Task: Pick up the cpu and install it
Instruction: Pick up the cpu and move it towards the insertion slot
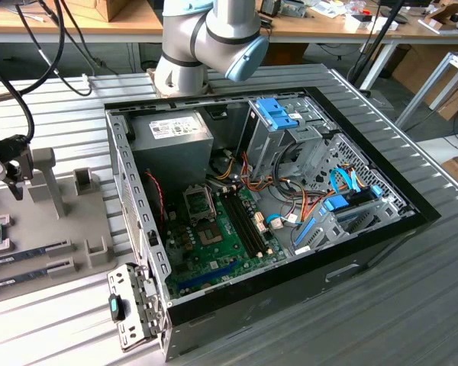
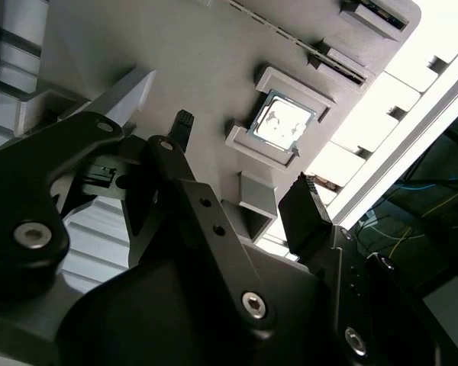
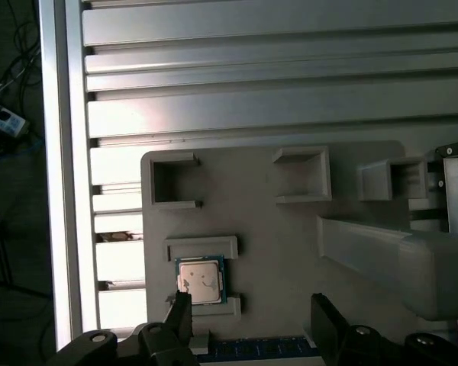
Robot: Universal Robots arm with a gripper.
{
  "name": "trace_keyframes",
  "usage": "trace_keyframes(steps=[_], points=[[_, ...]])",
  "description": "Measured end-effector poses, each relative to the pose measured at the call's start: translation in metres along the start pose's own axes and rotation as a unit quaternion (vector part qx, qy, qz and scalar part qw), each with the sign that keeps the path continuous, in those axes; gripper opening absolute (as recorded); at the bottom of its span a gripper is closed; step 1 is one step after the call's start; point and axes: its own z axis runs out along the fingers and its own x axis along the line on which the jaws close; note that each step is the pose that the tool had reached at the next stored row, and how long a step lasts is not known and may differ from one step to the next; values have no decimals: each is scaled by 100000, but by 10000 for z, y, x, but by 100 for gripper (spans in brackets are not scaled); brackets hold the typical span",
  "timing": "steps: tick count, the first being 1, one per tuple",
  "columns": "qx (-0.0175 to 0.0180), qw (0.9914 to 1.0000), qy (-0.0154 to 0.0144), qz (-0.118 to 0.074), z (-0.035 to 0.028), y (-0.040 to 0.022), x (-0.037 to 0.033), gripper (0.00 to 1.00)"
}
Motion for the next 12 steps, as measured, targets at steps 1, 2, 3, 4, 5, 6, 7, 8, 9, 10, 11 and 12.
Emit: trace_keyframes(steps=[1, 2, 3, 4, 5, 6, 7, 8, 9, 10, 11, 12], points=[[-2, 100000, -3, 0, 2, 0, 0, 72], [-1, 100000, -2, 2, 4, 0, 0, 72], [-1, 100000, 0, 0, 5, 0, 0, 72], [-1, 100000, 0, 1, 7, 0, 0, 72], [0, 100000, 0, 2, 9, 0, 0, 72], [0, 100000, -1, 2, 10, 0, 0, 72], [-1, 100000, -2, 1, 12, 0, 1, 72], [-2, 100000, -2, 1, 14, 0, 1, 72], [-1, 100000, 0, 1, 16, 0, 1, 72], [0, 100000, 0, 0, 18, -1, 1, 72], [-2, 100000, -1, 0, 19, -1, 1, 72], [-1, 100000, -1, 2, 21, -1, 1, 72]])
